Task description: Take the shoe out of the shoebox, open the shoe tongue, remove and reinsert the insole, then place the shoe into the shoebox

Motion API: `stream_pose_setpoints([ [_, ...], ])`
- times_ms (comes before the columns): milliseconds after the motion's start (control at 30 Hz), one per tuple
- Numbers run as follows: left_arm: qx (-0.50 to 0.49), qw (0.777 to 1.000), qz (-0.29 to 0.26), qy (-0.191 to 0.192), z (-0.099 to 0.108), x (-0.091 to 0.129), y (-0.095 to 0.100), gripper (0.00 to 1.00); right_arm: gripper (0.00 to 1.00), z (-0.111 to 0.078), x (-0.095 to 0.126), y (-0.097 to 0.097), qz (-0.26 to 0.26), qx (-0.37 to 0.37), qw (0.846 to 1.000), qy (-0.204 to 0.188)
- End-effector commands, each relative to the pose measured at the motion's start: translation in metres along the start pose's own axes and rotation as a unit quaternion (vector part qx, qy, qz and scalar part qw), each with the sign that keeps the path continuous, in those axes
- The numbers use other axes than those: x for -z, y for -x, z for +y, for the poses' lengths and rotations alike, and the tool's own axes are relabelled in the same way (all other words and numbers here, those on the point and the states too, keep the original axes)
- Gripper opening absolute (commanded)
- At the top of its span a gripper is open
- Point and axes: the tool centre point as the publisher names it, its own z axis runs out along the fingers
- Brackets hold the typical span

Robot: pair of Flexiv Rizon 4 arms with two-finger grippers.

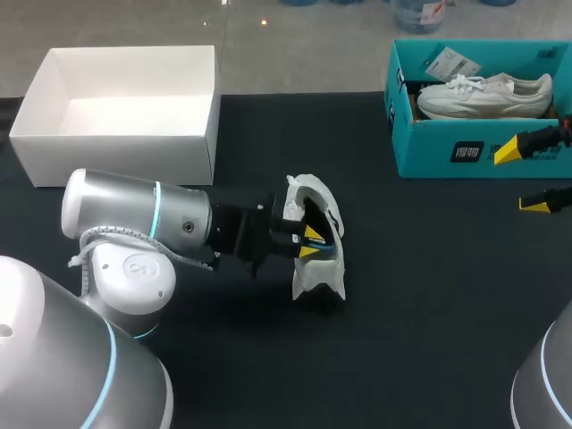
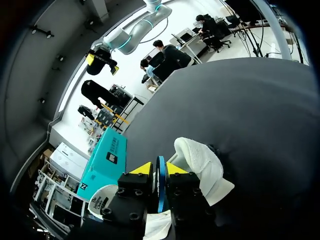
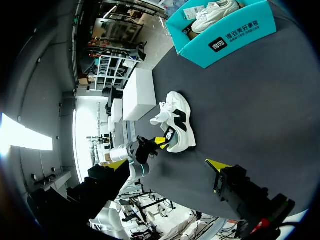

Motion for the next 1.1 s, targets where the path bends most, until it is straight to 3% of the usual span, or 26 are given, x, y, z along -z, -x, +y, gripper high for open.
stream_pose_setpoints([
  [33,0.001,1.000,0.007,0.005,0.001,0.002,-0.002,0.07,1.00,-0.001,-0.001,0.000,-0.001,0.000,1.000,0.001],
  [300,-0.006,1.000,0.016,0.010,0.001,0.003,-0.004,0.14,1.00,-0.001,-0.001,0.000,-0.001,0.000,1.000,0.001],
  [367,-0.007,1.000,0.018,0.012,0.001,0.005,-0.004,0.20,1.00,-0.001,-0.001,0.000,-0.001,0.000,1.000,0.001],
  [400,-0.008,1.000,0.019,0.014,0.002,0.005,-0.005,0.29,1.00,-0.001,-0.001,0.000,-0.001,0.000,1.000,0.001],
  [500,-0.009,1.000,0.020,0.016,0.003,0.007,-0.005,0.29,1.00,-0.001,-0.001,0.000,-0.001,0.000,1.000,0.001],
  [667,-0.006,1.000,0.021,0.020,0.007,0.009,-0.006,0.22,1.00,-0.001,-0.001,0.000,-0.001,0.000,1.000,0.001],
  [800,-0.006,0.999,0.022,0.024,0.009,0.009,-0.006,0.00,1.00,-0.001,-0.001,0.000,-0.001,0.000,1.000,0.001],
  [1100,0.009,0.999,0.039,0.015,0.010,-0.002,-0.012,0.00,1.00,-0.001,-0.001,0.000,-0.001,0.000,1.000,0.001],
])
